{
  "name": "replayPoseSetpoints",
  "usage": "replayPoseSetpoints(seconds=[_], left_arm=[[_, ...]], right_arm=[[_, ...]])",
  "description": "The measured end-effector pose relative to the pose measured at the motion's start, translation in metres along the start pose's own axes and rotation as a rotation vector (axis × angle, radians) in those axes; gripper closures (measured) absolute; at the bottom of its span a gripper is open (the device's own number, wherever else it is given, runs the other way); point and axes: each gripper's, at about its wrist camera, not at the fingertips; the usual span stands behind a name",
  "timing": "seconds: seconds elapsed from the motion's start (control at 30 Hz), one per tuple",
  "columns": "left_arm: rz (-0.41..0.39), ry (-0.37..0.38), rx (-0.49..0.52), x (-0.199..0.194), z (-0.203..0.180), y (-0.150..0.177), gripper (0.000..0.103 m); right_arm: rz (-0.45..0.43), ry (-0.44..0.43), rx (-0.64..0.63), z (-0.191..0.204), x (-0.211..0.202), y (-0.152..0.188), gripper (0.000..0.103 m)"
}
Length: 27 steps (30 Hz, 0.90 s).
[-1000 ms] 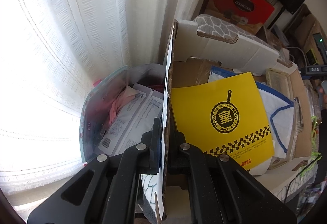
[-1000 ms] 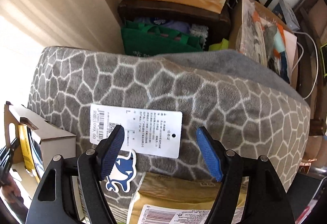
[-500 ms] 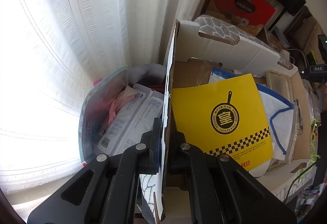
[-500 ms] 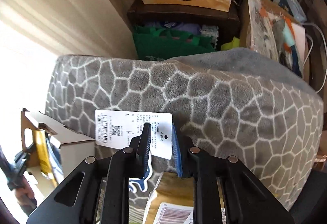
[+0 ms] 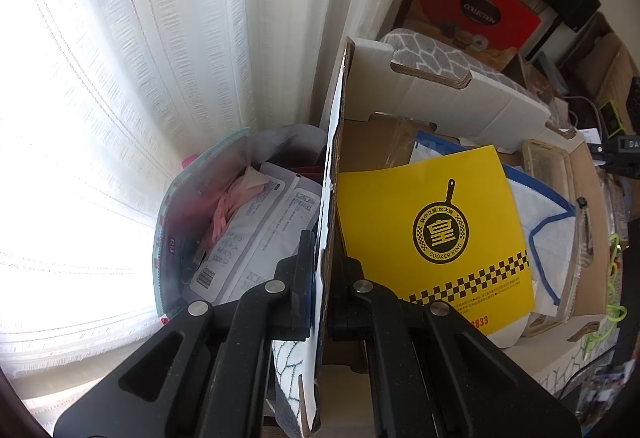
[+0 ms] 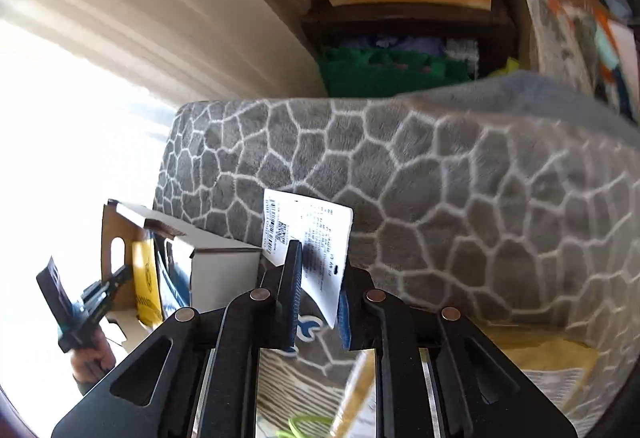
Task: Organize objects
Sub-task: 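Carry the barcode tag into the box and release it onto the envelope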
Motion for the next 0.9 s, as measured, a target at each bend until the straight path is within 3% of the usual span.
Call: replayPoseSetpoints(seconds=[0.1, 0.33, 0.47, 0.6, 0.73, 0.9], left_arm=[[0.002, 0.002, -0.004, 0.001, 0.000, -0.001, 0.099], [-0.001, -0.002, 0.009, 0.001, -0.007, 0.001, 0.099], [-0.003, -0.013, 0.022, 0.002, -0.012, 0.000, 0.099], [-0.001, -0.015, 0.021, 0.002, -0.011, 0.000, 0.099], [0.001, -0.023, 0.022, 0.001, -0.011, 0.000, 0.099], [0.002, -0.026, 0.016, 0.000, -0.011, 0.001, 0.099]], right_arm=[[-0.043, -0.013, -0.009, 0.002, -0.004, 0.005, 0.099], [-0.114, -0.041, 0.010, -0.001, -0.039, 0.012, 0.102], [-0.165, -0.087, 0.014, 0.003, -0.072, 0.019, 0.102], [-0.200, -0.159, -0.041, 0.031, -0.103, 0.029, 0.102], [-0.169, -0.197, -0.147, 0.077, -0.101, 0.042, 0.102], [-0.087, -0.190, -0.246, 0.126, -0.060, 0.060, 0.102]])
Point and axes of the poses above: each gripper's, at about its wrist camera, not at the fingertips, and x roughly the way its jaws point, z to its left, y to its underside
